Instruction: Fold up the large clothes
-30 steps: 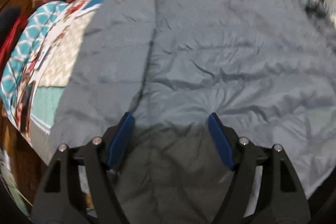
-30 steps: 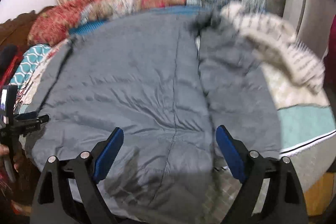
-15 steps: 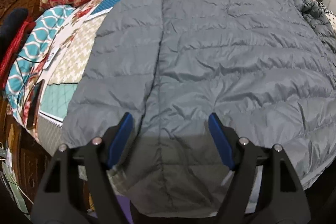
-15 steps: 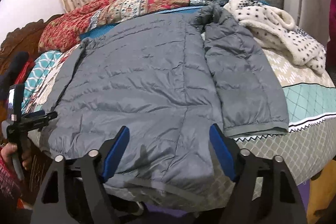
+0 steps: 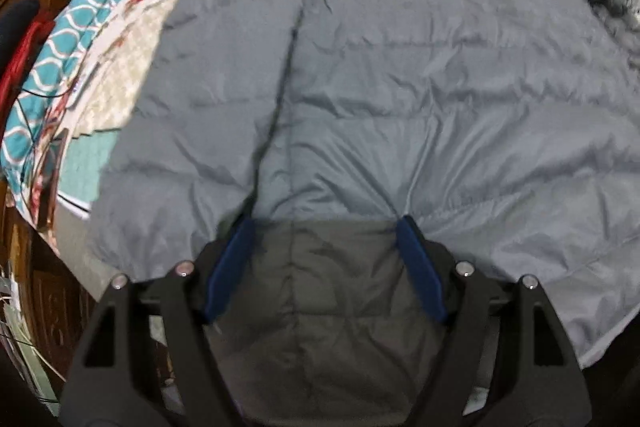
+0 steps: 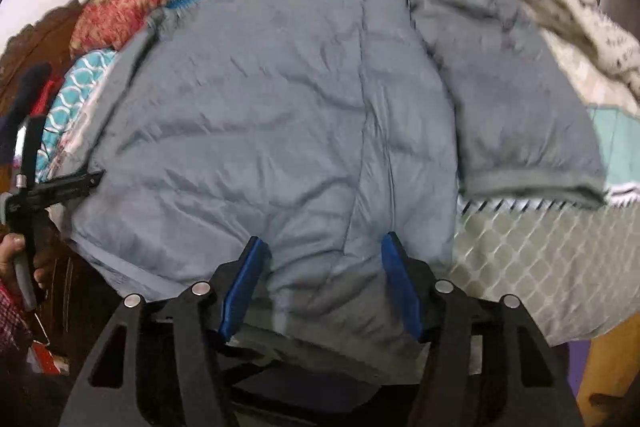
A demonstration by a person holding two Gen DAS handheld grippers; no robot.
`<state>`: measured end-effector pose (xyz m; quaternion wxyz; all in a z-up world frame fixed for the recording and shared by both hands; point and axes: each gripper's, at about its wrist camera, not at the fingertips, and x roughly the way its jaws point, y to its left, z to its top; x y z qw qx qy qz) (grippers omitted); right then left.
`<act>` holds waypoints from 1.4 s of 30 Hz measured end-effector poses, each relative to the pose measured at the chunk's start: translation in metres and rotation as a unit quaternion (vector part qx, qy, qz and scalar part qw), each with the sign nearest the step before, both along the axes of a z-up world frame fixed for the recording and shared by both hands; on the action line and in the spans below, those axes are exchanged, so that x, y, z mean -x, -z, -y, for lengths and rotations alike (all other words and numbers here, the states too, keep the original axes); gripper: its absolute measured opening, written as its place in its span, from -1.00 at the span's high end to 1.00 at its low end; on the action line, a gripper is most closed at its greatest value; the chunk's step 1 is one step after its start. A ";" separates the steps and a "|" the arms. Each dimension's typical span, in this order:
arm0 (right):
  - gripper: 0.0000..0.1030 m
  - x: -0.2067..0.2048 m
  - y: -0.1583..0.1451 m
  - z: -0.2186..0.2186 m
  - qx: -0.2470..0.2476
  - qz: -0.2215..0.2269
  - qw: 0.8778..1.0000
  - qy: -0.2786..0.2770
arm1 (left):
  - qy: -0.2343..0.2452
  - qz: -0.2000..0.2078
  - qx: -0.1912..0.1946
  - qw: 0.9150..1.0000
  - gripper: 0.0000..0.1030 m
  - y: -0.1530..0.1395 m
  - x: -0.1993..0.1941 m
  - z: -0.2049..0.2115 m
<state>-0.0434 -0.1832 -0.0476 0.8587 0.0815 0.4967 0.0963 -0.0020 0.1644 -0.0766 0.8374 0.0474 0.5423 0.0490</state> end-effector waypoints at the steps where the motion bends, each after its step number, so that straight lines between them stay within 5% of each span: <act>1: -0.01 0.002 -0.008 0.002 -0.002 0.014 1.000 0.004 | 0.000 0.017 0.002 1.000 -0.40 -0.009 0.002 -0.003; 8: -0.01 0.006 -0.046 0.019 -0.011 0.077 0.996 0.034 | -0.011 0.077 0.041 0.996 -0.40 -0.052 0.015 -0.028; 14: -0.01 -0.013 -0.011 0.021 -0.032 0.010 0.999 0.042 | 0.008 0.046 0.043 0.998 -0.40 -0.028 0.010 -0.015; 17: -0.01 -0.018 0.020 0.018 -0.052 -0.065 0.996 0.026 | 0.006 0.028 0.032 0.999 -0.40 -0.016 -0.002 -0.009; 20: -0.01 -0.013 0.017 0.012 -0.032 -0.052 0.998 0.014 | 0.002 0.035 0.061 0.998 -0.40 -0.022 -0.005 -0.005; 23: -0.01 -0.008 -0.009 0.031 -0.065 -0.002 0.997 0.039 | 0.015 0.057 0.069 0.996 -0.40 -0.036 -0.003 0.003; 28: -0.02 0.000 -0.040 0.114 -0.028 0.078 0.980 0.182 | 0.038 0.059 0.058 0.996 -0.40 -0.043 -0.011 0.025; 34: -0.07 0.003 0.013 0.174 -0.054 0.015 0.966 0.251 | 0.050 0.036 0.068 0.996 -0.40 -0.033 -0.018 0.047; 37: -0.29 0.002 0.013 0.160 -0.034 0.029 0.971 0.236 | 0.063 0.034 0.064 0.995 -0.40 -0.032 -0.016 0.056; 42: -0.30 -0.001 0.012 0.164 -0.048 0.032 0.973 0.223 | 0.071 0.031 0.056 0.995 -0.40 -0.036 -0.019 0.064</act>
